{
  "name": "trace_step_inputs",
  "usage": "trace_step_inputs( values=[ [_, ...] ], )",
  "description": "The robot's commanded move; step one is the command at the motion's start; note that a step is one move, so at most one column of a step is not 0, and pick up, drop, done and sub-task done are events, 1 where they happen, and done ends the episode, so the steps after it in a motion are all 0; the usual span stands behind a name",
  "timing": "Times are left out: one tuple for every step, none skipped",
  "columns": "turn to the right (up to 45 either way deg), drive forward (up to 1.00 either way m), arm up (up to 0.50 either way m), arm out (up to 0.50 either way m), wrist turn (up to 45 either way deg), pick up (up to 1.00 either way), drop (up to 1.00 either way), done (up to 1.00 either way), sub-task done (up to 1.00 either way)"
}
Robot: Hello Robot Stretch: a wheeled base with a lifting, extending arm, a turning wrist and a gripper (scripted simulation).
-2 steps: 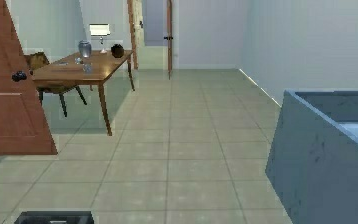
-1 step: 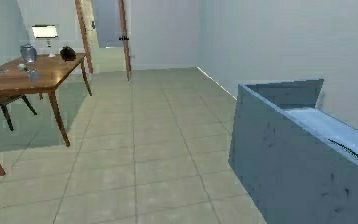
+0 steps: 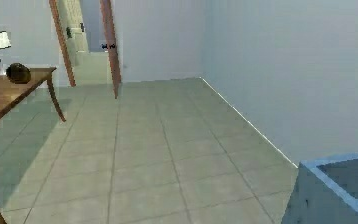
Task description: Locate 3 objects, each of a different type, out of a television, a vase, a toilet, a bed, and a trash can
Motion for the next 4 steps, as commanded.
trace_step_inputs(
  values=[
    [12.0, 0.00, 0.00, 0.00, 0.0, 0.00, 0.00, 0.00, 0.00],
    [0.0, 0.15, 0.00, 0.00, 0.0, 0.00, 0.00, 0.00, 0.00],
    [-36.0, 0.00, 0.00, 0.00, 0.0, 0.00, 0.00, 0.00, 0.00],
    [0.0, 1.00, 0.00, 0.00, 0.0, 0.00, 0.00, 0.00, 0.00]
  ],
)
